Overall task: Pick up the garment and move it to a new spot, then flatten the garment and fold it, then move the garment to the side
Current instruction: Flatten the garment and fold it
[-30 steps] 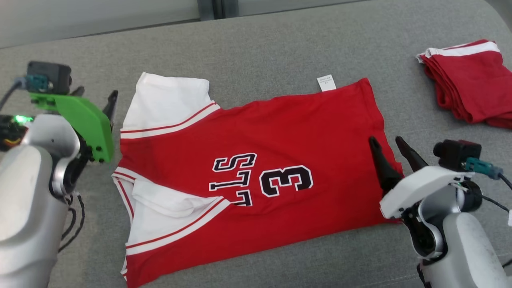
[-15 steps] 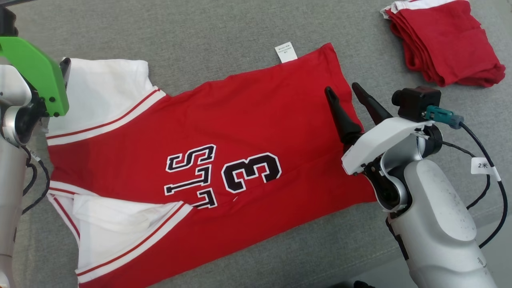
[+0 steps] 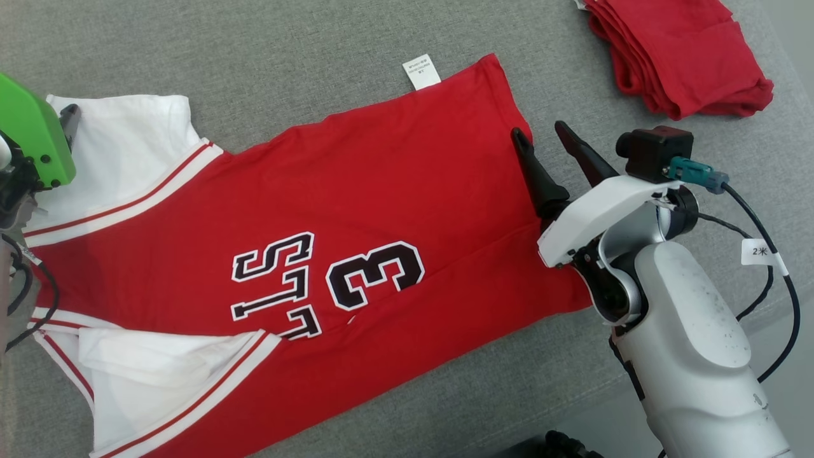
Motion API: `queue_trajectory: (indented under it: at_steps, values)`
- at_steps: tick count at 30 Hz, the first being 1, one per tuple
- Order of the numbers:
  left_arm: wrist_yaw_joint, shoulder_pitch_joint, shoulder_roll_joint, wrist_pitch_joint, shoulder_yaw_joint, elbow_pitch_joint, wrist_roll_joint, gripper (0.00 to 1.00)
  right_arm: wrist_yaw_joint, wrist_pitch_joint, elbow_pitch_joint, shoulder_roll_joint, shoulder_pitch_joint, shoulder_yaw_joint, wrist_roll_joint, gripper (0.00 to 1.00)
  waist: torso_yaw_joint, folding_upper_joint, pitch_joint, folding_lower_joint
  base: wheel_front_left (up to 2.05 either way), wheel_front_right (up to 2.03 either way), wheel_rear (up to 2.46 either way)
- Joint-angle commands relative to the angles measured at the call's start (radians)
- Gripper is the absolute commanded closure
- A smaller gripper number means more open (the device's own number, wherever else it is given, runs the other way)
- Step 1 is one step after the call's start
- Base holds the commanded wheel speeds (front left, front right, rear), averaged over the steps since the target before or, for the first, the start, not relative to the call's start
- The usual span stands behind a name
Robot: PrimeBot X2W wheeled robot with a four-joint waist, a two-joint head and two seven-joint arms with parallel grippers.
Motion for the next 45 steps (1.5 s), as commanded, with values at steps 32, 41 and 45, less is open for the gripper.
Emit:
queue_trajectory:
  at_steps: [32, 41, 45]
  values:
    - [-0.069, 0.010, -0.173, -0.235, -0.136, -0.178, -0.054, 1.00, -0.001, 0.253, 0.454, -0.250, -0.374, 0.145, -0.190, 0.58, 0.307, 0.0000, -0.045, -0.0001, 0.00, 0.00, 0.00]
    - [-0.069, 0.014, -0.158, -0.281, -0.123, -0.163, -0.078, 1.00, -0.001, 0.135, 0.518, -0.273, -0.421, 0.170, -0.161, 1.00, 0.303, 0.0000, -0.062, -0.0001, 0.00, 0.00, 0.00]
    - [-0.070, 0.030, -0.156, -0.312, -0.118, -0.166, -0.088, 1.00, -0.002, 0.041, 0.549, -0.261, -0.413, 0.140, -0.158, 1.00, 0.297, 0.0000, -0.087, -0.0001, 0.00, 0.00, 0.00]
